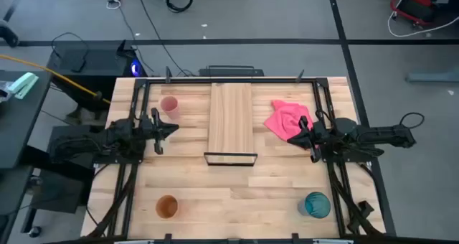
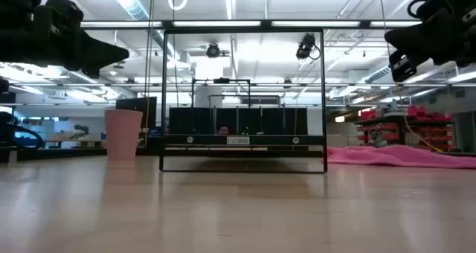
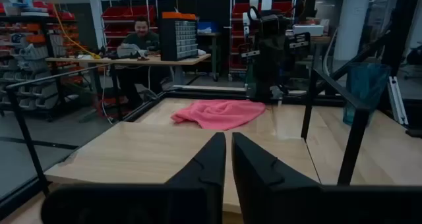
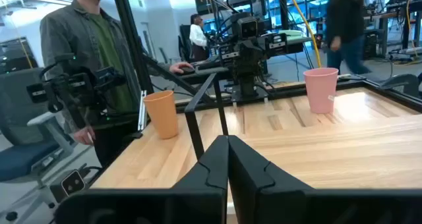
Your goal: Stack small to large cups/mugs on shelf
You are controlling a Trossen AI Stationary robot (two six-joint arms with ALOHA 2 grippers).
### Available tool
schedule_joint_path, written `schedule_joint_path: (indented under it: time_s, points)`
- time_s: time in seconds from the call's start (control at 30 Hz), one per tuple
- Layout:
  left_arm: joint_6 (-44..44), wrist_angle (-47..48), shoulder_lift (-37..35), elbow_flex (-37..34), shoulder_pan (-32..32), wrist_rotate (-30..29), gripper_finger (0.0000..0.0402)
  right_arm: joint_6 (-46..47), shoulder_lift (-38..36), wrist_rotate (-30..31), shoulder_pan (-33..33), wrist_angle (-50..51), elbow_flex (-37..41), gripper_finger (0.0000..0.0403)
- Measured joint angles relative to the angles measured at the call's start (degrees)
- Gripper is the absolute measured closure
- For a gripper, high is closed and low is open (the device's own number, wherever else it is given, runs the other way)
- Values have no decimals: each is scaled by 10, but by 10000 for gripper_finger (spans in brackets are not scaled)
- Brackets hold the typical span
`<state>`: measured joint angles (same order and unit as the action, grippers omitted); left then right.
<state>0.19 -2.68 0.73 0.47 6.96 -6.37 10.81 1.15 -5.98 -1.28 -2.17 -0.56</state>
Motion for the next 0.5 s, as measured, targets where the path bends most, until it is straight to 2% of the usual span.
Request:
schedule_joint_path:
  time_s: [0.27, 0.5]
  points:
    - [0, 0, 0, 0, 0, 0, 376, 0, 0, 0, 0, 0, 0, 391]
    - [0, 0, 0, 0, 0, 0, 369, 0, 0, 0, 0, 0, 0, 391]
